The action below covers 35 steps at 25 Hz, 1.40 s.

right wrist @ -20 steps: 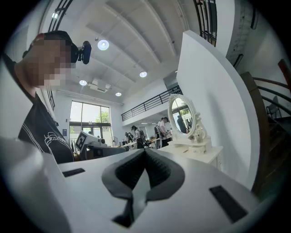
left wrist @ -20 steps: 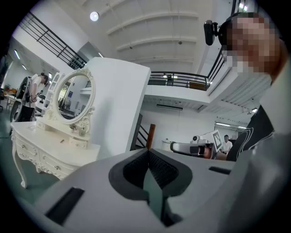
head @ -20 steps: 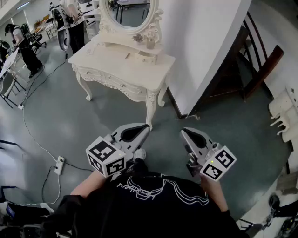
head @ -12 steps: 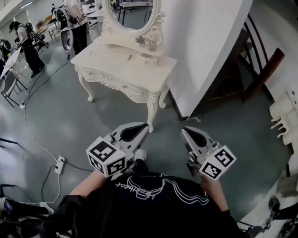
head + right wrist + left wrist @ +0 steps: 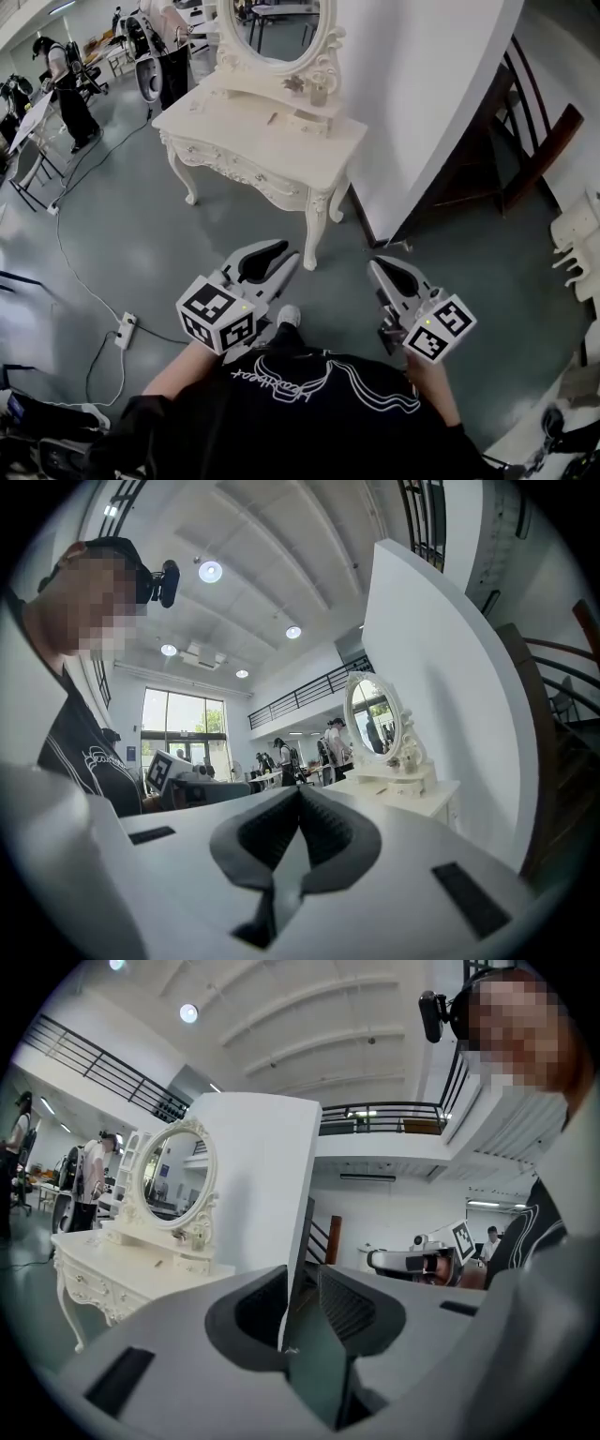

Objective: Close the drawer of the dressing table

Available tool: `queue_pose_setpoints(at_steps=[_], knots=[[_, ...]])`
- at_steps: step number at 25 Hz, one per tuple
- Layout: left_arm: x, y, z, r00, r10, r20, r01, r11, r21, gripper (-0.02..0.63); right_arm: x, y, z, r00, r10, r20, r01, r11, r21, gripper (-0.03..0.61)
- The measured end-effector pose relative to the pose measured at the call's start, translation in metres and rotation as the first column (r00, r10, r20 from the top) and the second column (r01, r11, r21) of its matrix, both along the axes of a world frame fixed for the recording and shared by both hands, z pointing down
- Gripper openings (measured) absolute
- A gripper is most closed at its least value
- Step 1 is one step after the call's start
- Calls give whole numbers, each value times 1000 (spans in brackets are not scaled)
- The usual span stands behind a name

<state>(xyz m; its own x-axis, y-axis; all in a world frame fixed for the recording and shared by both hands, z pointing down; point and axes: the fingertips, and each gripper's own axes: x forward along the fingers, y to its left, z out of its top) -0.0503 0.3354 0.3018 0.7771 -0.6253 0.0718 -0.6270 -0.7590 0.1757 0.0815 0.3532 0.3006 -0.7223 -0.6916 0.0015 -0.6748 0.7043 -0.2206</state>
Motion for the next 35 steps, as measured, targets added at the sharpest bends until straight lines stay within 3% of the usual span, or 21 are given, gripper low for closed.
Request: queue_pose_setpoints(at_steps=[4, 10, 18, 35], knots=[[-6, -15, 9, 999, -32, 6, 32, 999, -16, 163, -5, -13, 3, 1000, -16, -3, 16, 1000, -12, 5], [-14, -48, 18, 998, -69, 11, 69, 997, -25, 206, -8, -41, 14, 1000, -18, -1, 18, 999, -35, 5], [-17, -112, 31, 998, -63, 8, 63, 997, -54, 209, -3, -98, 23, 1000, 8, -12, -8, 999, -50, 5], [-27, -318, 59, 1000, 14, 26, -10, 990, -142, 209, -22, -295, 47, 998, 62, -27, -65, 986, -152, 5]])
